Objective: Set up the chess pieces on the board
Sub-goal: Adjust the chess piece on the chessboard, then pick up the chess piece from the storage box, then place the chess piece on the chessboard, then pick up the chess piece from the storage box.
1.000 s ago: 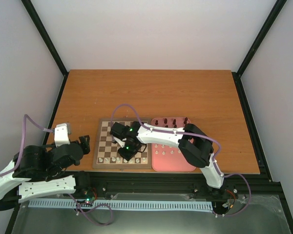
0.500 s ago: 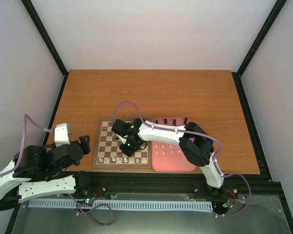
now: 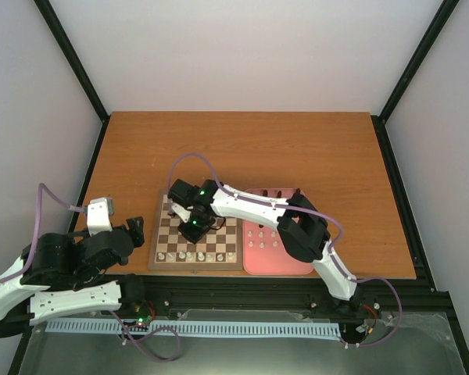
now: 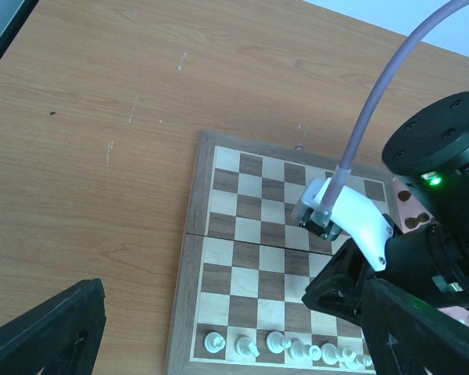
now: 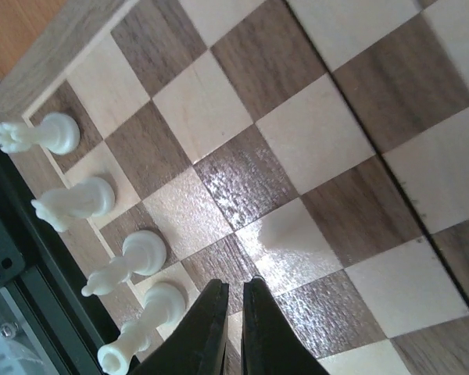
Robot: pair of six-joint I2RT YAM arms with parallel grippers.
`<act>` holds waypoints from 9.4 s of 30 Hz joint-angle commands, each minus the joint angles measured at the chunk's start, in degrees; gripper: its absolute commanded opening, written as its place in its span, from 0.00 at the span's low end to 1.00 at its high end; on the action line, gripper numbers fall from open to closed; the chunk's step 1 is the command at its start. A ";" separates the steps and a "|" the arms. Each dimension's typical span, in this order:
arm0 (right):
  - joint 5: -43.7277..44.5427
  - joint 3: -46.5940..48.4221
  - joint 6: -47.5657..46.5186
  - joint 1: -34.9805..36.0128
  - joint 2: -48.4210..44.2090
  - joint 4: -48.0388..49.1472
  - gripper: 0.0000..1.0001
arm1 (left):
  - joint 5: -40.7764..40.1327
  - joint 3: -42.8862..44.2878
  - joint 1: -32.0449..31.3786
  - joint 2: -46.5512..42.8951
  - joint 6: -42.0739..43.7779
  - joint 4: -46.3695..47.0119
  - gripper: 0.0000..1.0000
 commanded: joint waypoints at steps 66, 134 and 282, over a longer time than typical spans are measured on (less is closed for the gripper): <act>1.67 9.97 0.42 1.48 6.18 -4.70 0.14 | -0.83 1.07 0.34 -0.49 0.00 -0.77 1.00; 10.31 -54.57 16.99 -28.04 -38.61 0.03 0.38 | 2.32 4.95 0.34 10.53 14.60 11.96 1.00; 13.12 -47.41 21.68 -21.31 -36.64 -4.46 0.39 | 2.89 0.14 0.34 7.19 15.07 13.29 1.00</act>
